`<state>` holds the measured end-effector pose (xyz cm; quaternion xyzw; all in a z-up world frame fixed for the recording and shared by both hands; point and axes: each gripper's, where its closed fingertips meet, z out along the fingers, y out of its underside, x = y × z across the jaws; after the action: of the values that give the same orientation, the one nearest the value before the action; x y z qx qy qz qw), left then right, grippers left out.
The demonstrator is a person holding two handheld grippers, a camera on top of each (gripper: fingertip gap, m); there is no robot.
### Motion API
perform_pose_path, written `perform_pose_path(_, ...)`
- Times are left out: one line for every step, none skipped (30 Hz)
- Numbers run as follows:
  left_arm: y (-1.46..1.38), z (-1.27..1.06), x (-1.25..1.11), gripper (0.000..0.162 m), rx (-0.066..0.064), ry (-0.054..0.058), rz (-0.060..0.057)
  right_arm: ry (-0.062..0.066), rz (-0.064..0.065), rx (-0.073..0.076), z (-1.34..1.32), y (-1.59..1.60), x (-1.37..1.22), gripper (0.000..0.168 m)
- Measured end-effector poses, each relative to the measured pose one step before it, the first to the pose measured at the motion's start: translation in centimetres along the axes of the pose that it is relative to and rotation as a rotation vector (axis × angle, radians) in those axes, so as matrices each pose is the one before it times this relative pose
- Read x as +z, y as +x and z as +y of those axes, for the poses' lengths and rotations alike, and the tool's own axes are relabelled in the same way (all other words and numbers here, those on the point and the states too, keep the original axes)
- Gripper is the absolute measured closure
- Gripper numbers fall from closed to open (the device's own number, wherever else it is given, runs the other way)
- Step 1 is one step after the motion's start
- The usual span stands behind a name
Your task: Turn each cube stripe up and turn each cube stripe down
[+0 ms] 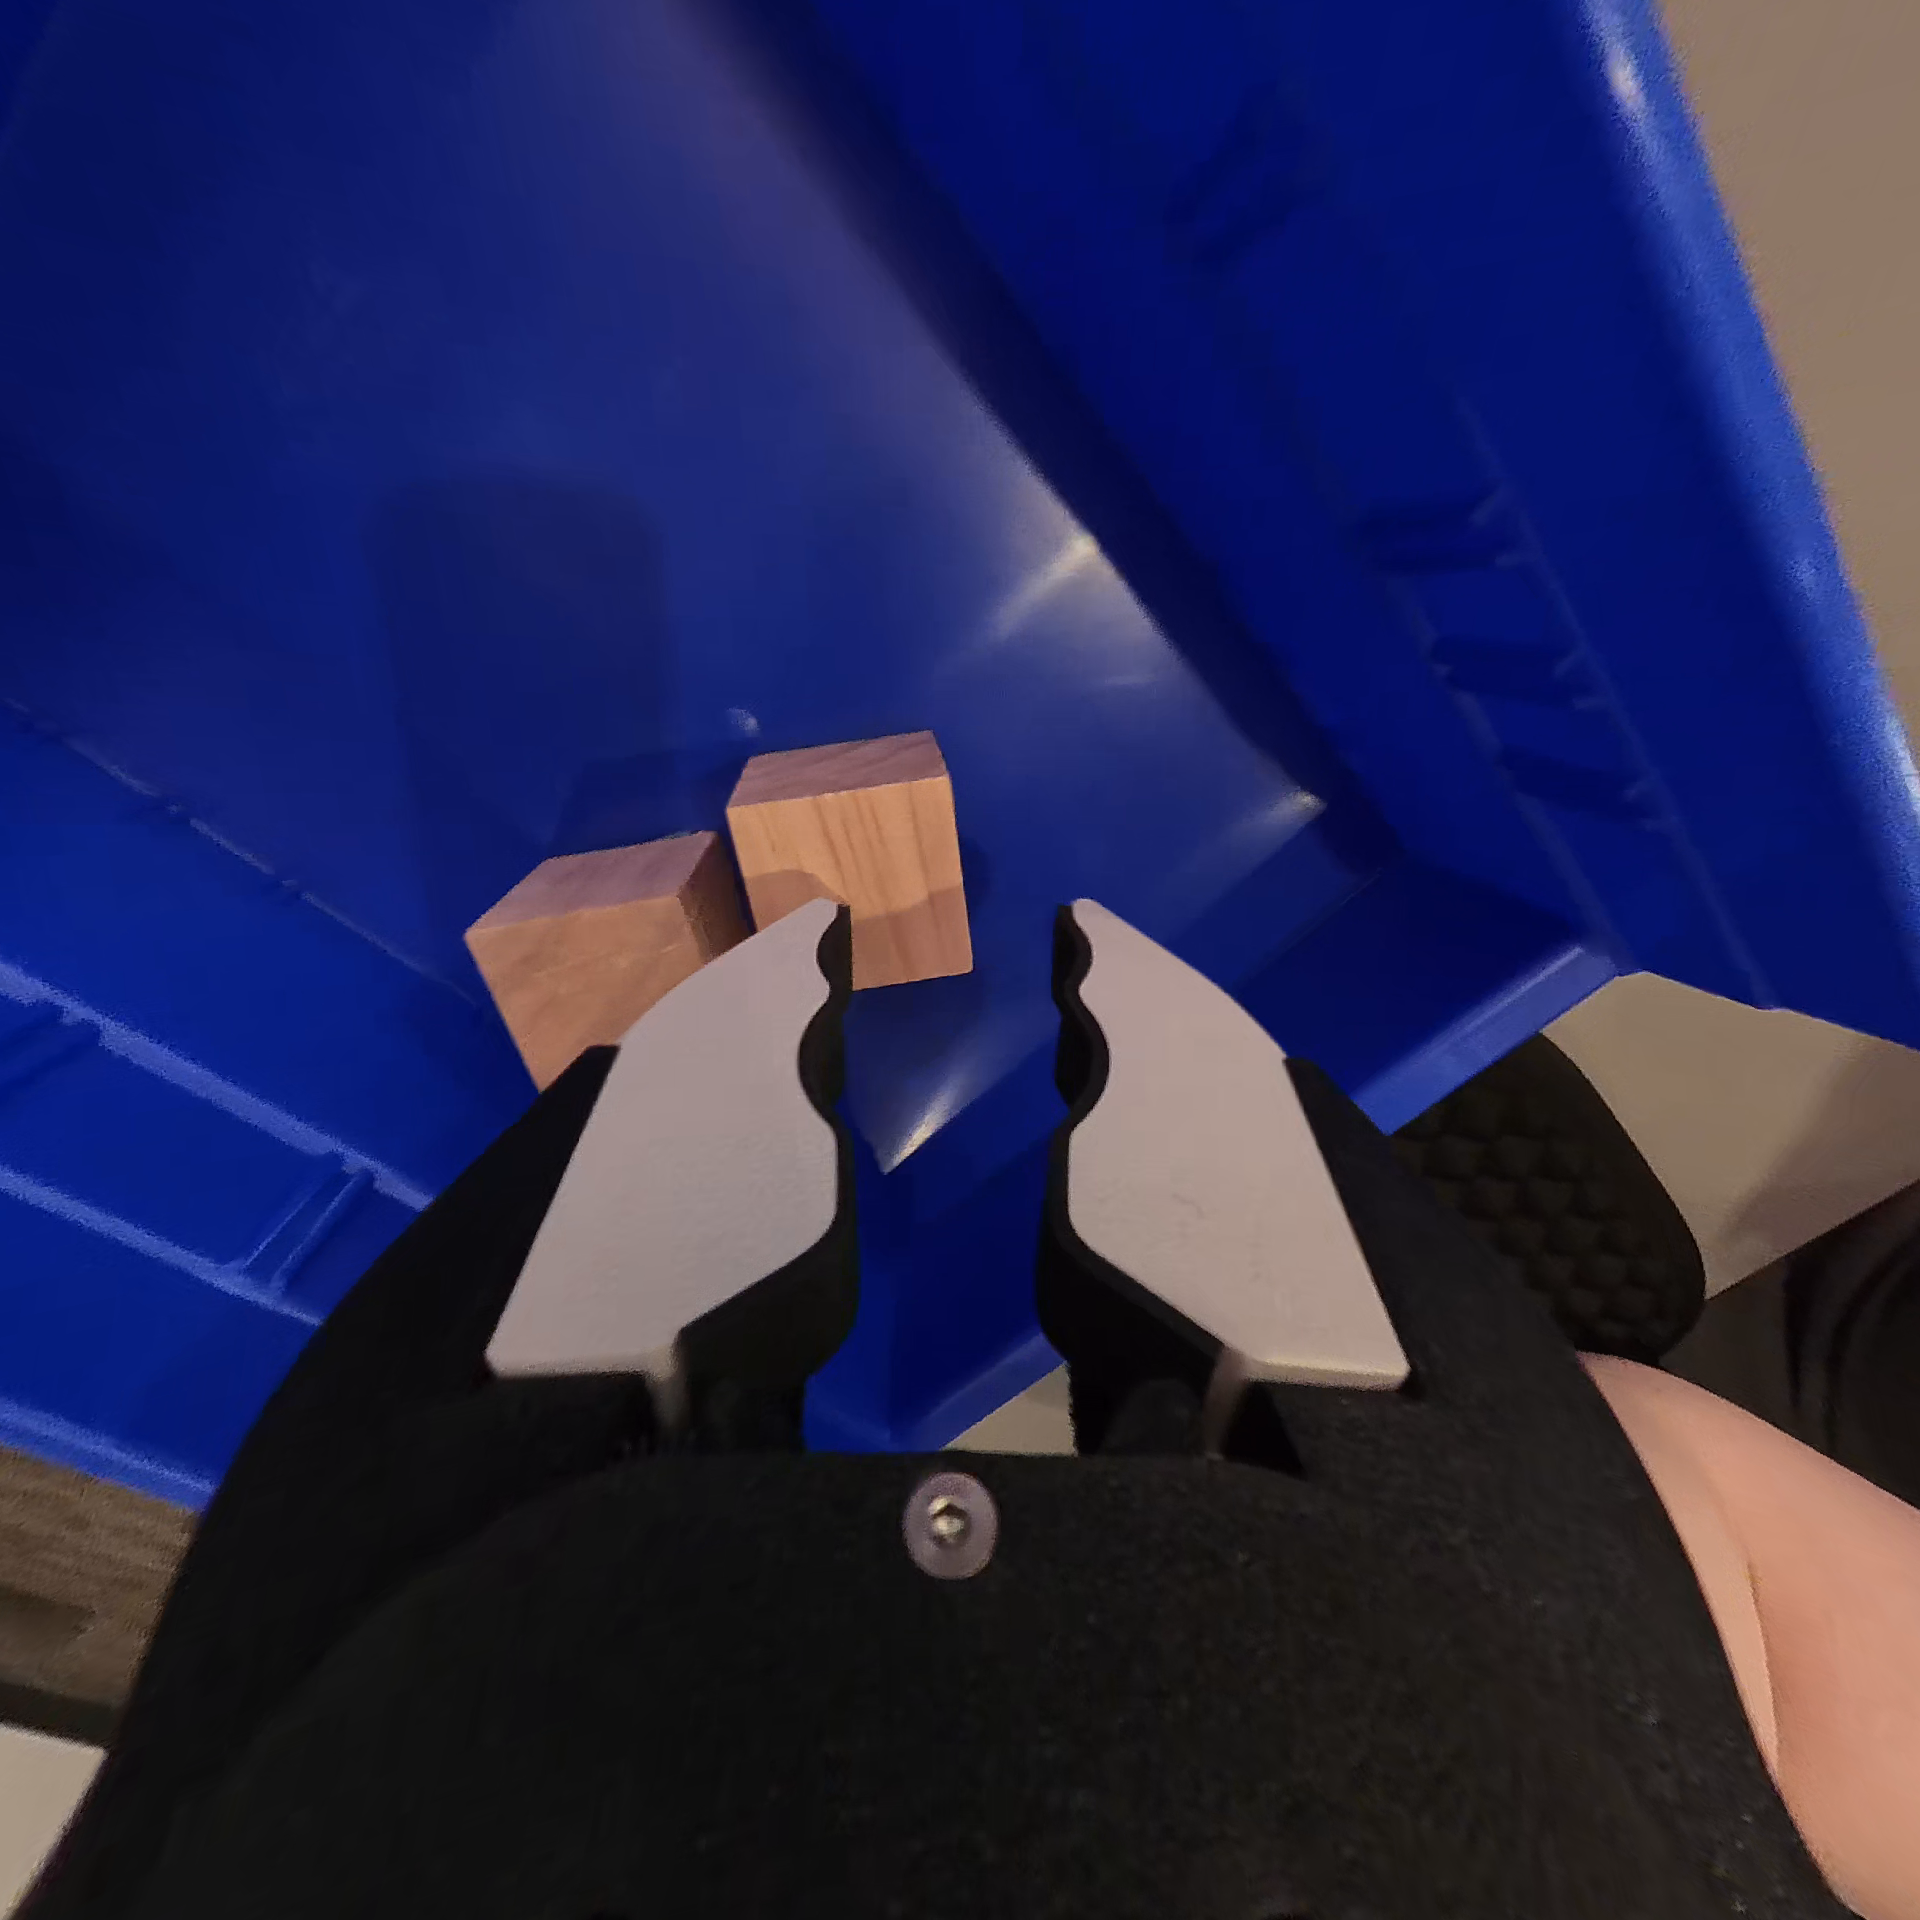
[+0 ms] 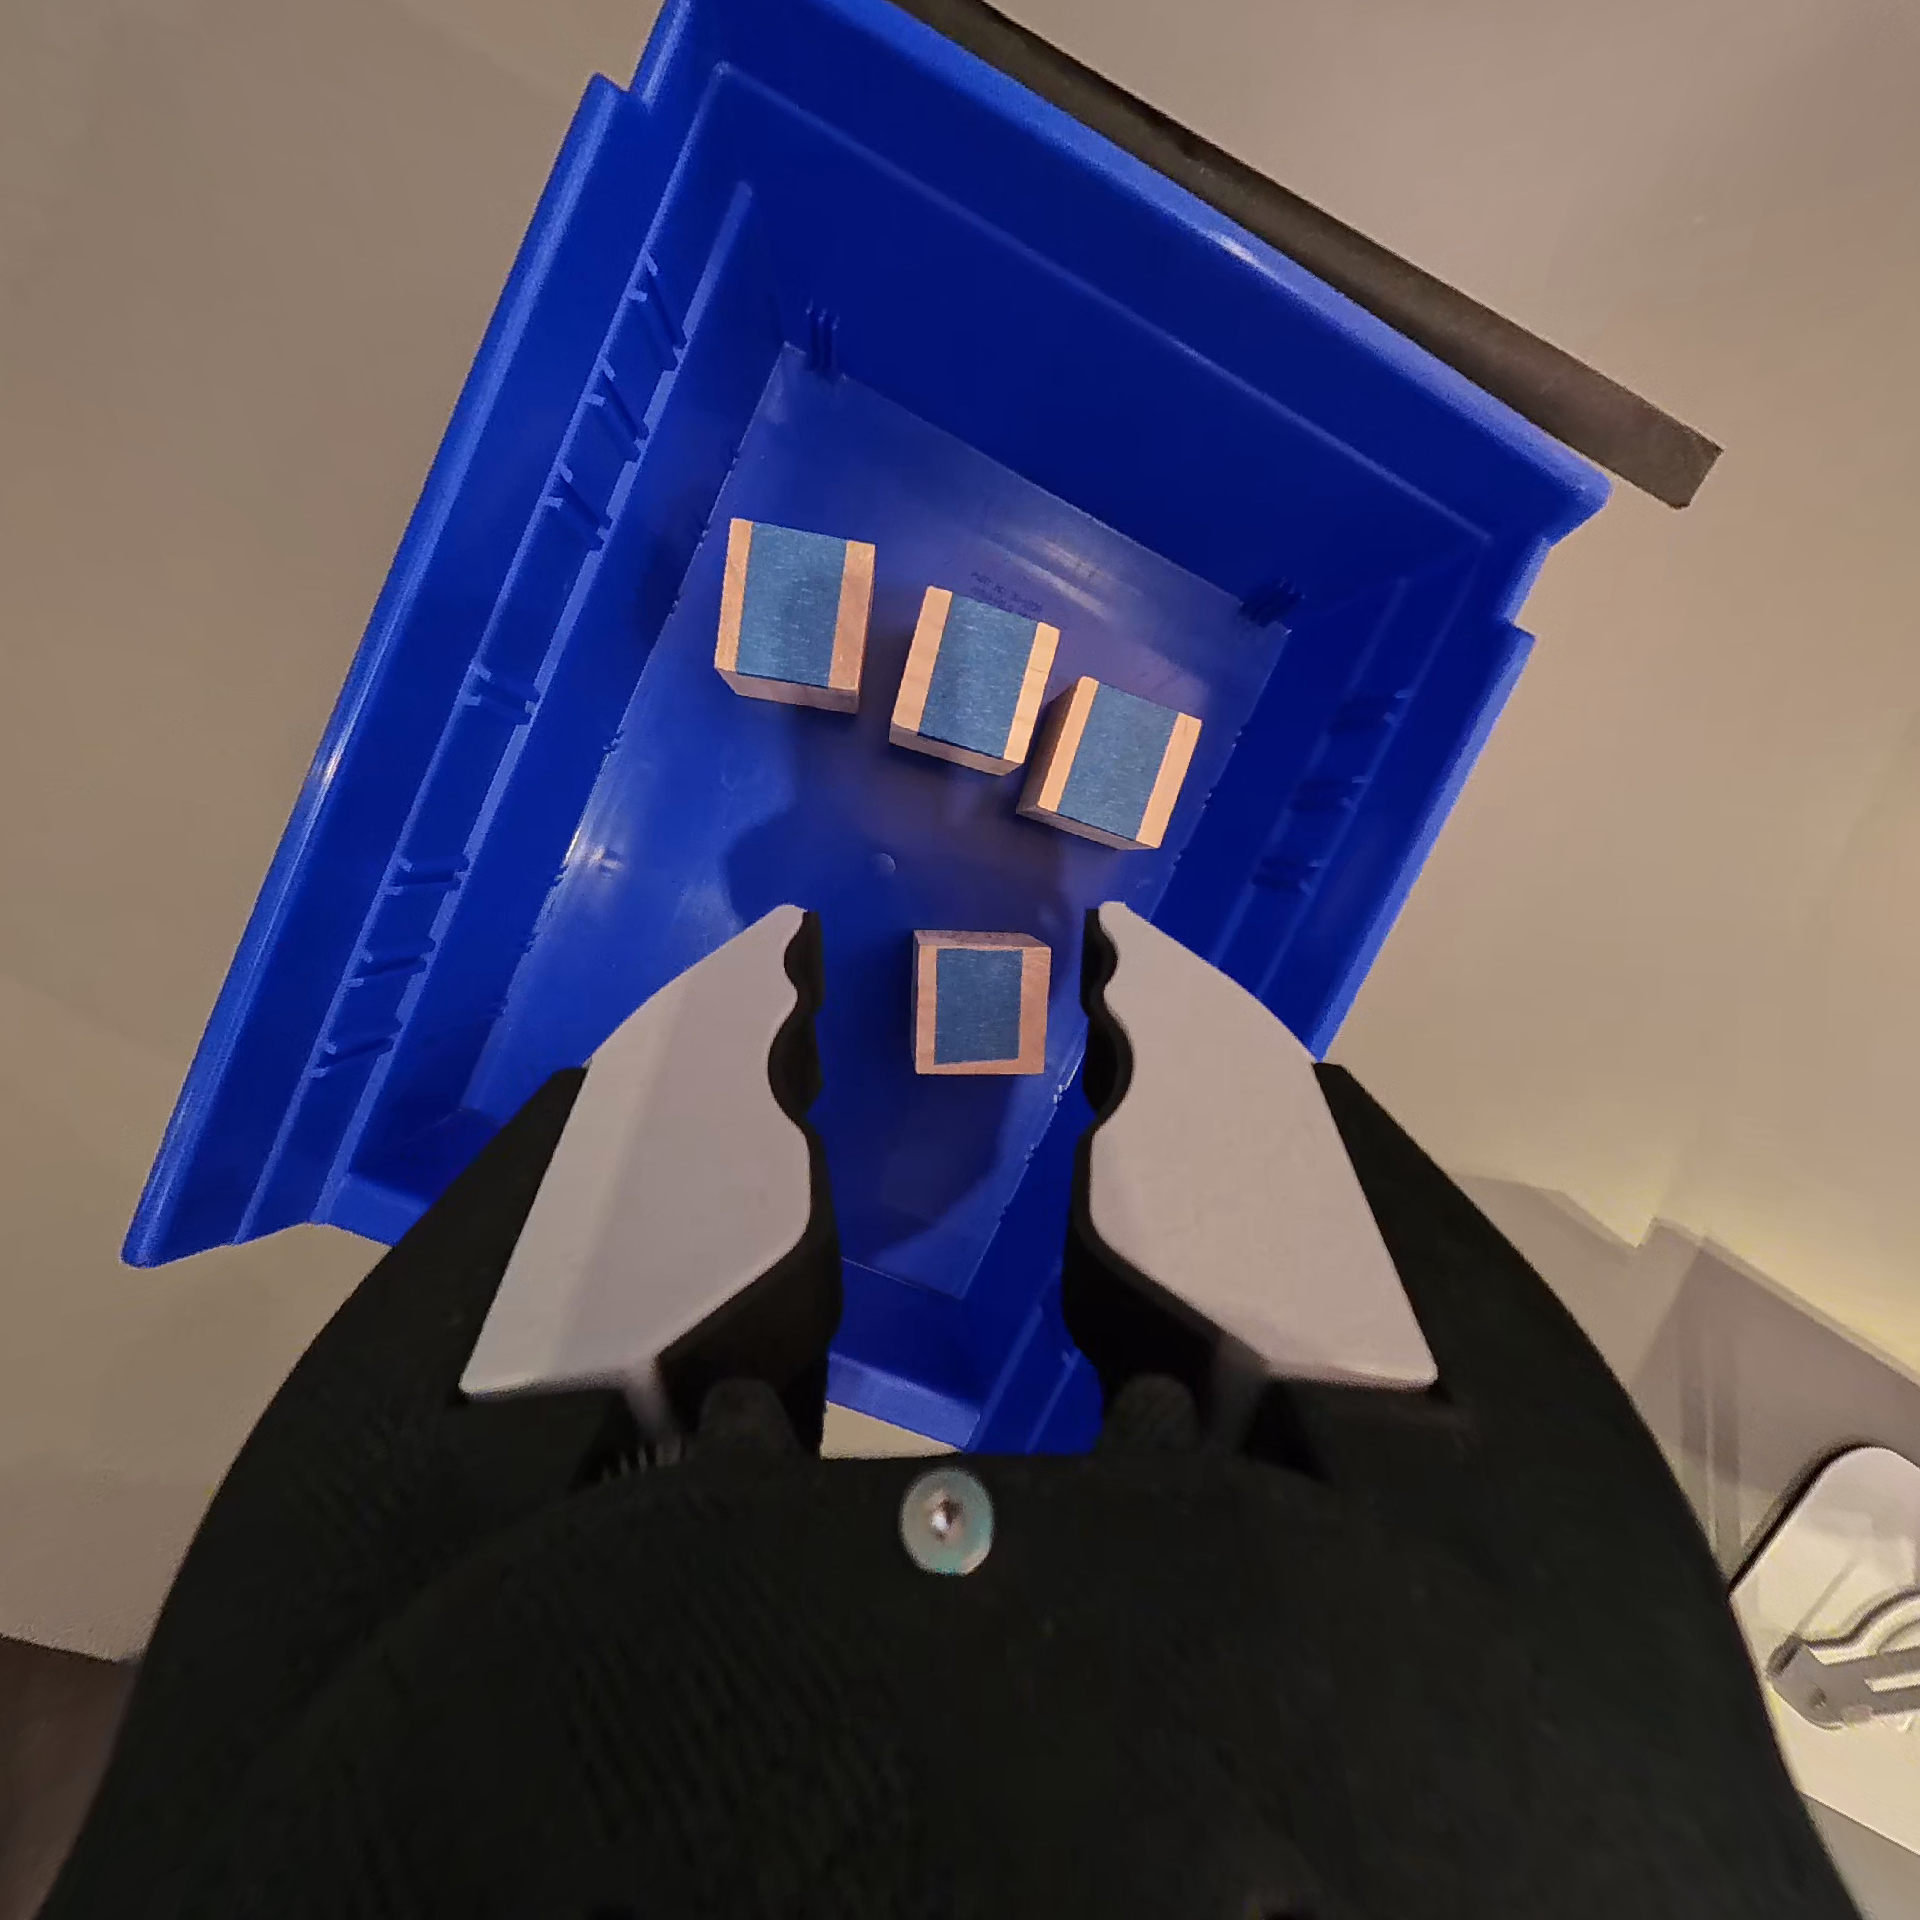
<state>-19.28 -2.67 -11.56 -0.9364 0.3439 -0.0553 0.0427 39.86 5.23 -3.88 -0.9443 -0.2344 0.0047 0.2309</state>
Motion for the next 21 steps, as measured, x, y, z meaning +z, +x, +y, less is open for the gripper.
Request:
perform_pose_path(0.340,-0.172,0.026,0.126,0.0104,0.0032,0.0129,-0.0016,-0.0006,-0.0013,0.000,-0.028,0.029,0.118)
perform_pose_path(0.287,-0.161,0.024,0.126,0.0125,0.0022,0.0090,-0.0014,-0.0008,-0.0011,0.002,-0.024,0.029,0.118)
perform_pose_path(0.098,-0.116,-0.016,0.125,0.0109,0.0006,-0.0003,-0.0019,0.0000,-0.0010,0.021,-0.020,0.030,0.118)
perform_pose_path(-0.248,-0.056,-0.116,0.125,-0.0019,0.0020,-0.0200,-0.0015,0.0005,-0.0015,0.015,-0.012,0.011,0.118)
perform_pose_path(-0.321,0.036,-0.215,0.125,-0.0103,0.0022,-0.0214,-0.0005,0.0003,-0.0012,-0.003,-0.015,0.009,0.118)
perform_pose_path(-0.345,-0.031,-0.306,0.124,-0.0086,0.0079,-0.0200,0.0005,-0.0003,-0.0008,-0.023,-0.011,0.010,0.118)
perform_pose_path(-0.454,-0.211,-0.334,0.122,-0.0032,0.0232,-0.0260,-0.0001,-0.0007,-0.0010,-0.020,-0.023,0.007,0.118)
perform_pose_path(-0.361,-0.223,-0.250,0.121,-0.0032,0.0231,-0.0168,-0.0013,-0.0003,-0.0016,0.004,-0.016,0.017,0.118)
perform_pose_path(-0.200,-0.131,-0.085,0.120,-0.0037,0.0136,-0.0043,-0.0024,0.0008,-0.0007,0.021,0.006,0.042,0.118)
perform_pose_path(0.067,-0.001,0.142,0.120,-0.0058,0.0021,0.0139,-0.0023,0.0009,0.0000,0.011,0.007,0.048,0.118)
perform_pose_path(0.103,0.162,0.301,0.119,-0.0047,-0.0134,0.0152,-0.0021,-0.0004,-0.0005,0.020,-0.012,0.054,0.118)
perform_pose_path(-0.072,0.266,0.398,0.118,-0.0010,-0.0226,0.0020,-0.0028,-0.0008,-0.0002,0.033,-0.033,0.046,0.118)
perform_pose_path(-0.166,0.280,0.427,0.117,-0.0037,-0.0254,-0.0034,-0.0040,0.0007,-0.0006,0.056,-0.003,0.045,0.118)
perform_pose_path(-0.143,0.271,0.376,0.117,-0.0095,-0.0269,-0.0009,-0.0036,0.0025,-0.0015,0.050,0.012,0.013,0.118)
perform_pose_path(-0.195,0.128,0.279,0.115,-0.0095,-0.0183,-0.0062,-0.0026,0.0014,-0.0018,0.036,-0.012,0.009,0.118)
perform_pose_path(-0.085,0.011,0.196,0.116,-0.0073,-0.0088,-0.0016,-0.0020,-0.0002,-0.0025,0.036,-0.033,0.008,0.118)
perform_pose_path(0.029,-0.061,0.157,0.115,-0.0088,-0.0063,0.0032,-0.0035,-0.0003,-0.0035,0.035,-0.024,0.029,0.119)
perform_pose_path(0.065,-0.039,0.159,0.116,-0.0018,-0.0088,0.0037,-0.0054,0.0009,-0.0027,0.067,-0.014,0.056,0.119)
perform_pose_path(0.041,-0.044,0.196,0.117,0.0063,-0.0079,-0.0018,-0.0050,0.0023,-0.0008,0.038,0.015,0.061,0.119)
perform_pose_path(0.036,-0.026,0.235,0.118,0.0067,-0.0108,-0.0026,-0.0039,0.0016,0.0004,0.026,0.019,0.071,0.119)
perform_pose_path(0.006,0.059,0.251,0.118,0.0026,-0.0178,-0.0038,-0.0022,-0.0007,0.0003,0.011,-0.017,0.057,0.119)
